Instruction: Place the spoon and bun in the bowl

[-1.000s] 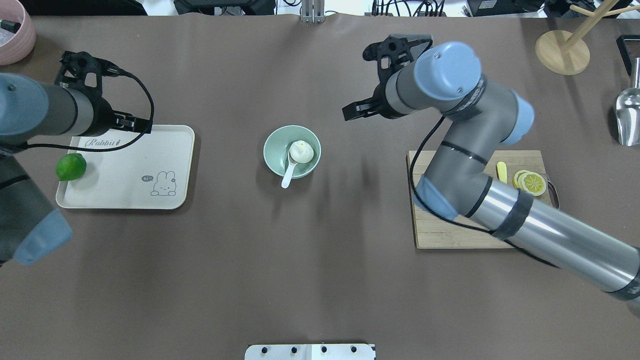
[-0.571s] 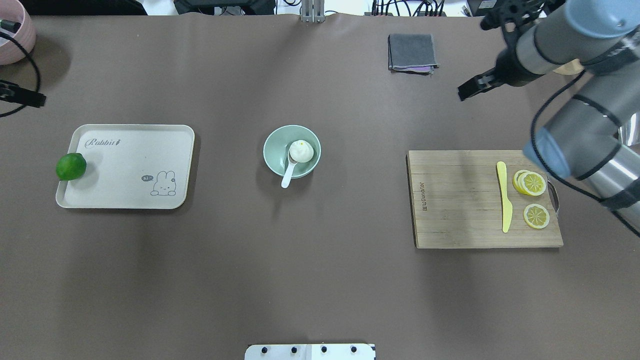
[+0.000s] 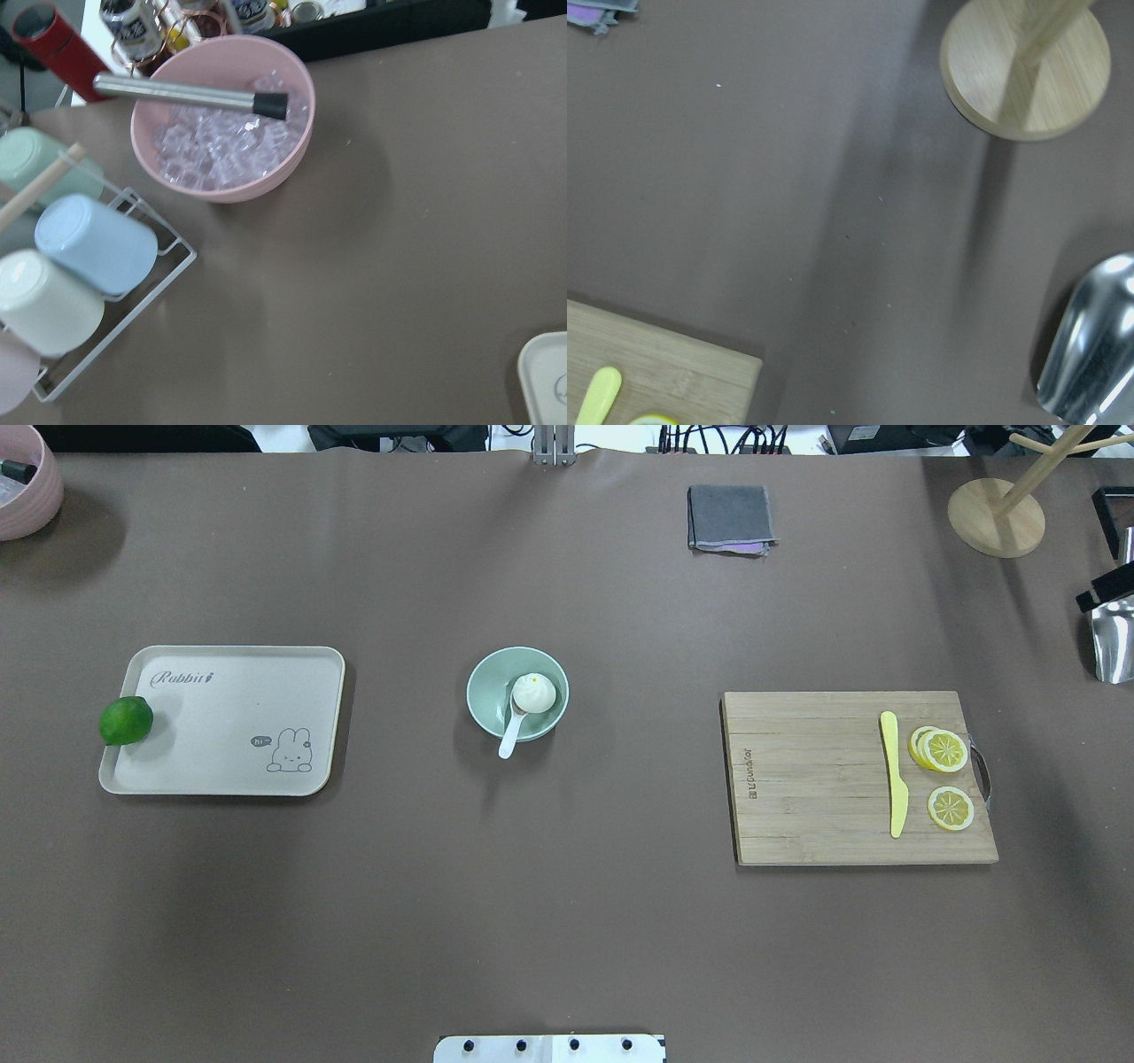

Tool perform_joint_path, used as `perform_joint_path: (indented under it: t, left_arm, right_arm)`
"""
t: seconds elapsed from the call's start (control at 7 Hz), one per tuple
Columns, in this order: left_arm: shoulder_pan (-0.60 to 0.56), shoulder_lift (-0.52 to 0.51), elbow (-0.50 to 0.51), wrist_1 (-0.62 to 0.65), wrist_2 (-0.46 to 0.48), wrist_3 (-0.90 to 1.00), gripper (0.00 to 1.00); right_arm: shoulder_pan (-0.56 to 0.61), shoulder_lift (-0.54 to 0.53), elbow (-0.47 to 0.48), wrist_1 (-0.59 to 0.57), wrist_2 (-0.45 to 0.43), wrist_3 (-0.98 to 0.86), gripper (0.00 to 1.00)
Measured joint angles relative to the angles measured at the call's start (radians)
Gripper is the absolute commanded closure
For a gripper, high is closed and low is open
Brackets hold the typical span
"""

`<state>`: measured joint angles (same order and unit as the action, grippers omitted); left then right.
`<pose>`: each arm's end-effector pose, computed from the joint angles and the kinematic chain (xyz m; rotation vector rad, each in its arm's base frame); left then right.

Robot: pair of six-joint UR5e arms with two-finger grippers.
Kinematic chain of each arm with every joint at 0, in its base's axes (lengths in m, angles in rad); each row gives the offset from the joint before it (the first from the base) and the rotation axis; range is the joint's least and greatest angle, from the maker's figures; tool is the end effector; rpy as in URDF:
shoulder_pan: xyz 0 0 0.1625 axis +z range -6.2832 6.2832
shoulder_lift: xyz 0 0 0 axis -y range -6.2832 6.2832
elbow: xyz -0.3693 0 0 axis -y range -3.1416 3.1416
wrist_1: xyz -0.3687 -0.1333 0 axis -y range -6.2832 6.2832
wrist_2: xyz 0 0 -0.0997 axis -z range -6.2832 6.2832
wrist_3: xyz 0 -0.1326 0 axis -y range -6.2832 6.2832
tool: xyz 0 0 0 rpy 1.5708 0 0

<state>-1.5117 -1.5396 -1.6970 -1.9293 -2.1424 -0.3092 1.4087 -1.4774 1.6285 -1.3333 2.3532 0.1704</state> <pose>-0.0323 -0.4968 0.5532 0.3306 0.6328 -0.1098 -0.0457 -0.5264 0.5239 0.2356 -0.8226 -0.1442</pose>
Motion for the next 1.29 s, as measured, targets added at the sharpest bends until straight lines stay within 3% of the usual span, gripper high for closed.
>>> perform_joint_path:
  t: [0.14,0.57,0.86,1.29]
  left_arm:
    - [-0.037,0.032,0.026,-0.014,-0.008,-0.002,0.02]
    - [-0.119,0.057,-0.015,0.061,-0.229,-0.028,0.02]
    - [-0.122,0.057,-0.095,0.158,-0.25,-0.087,0.02]
    - [-0.112,0.062,-0.112,0.18,-0.214,-0.1,0.02]
  right_arm:
    - [0.054,-0.046,-0.007,-0.006,0.028,-0.003,0.0]
    - [0.148,-0.112,0.009,-0.093,0.013,-0.006,0.0]
    - [0.158,-0.122,0.086,-0.25,0.006,-0.012,0.0]
    - [0.16,-0.17,0.117,-0.294,0.004,-0.126,0.0]
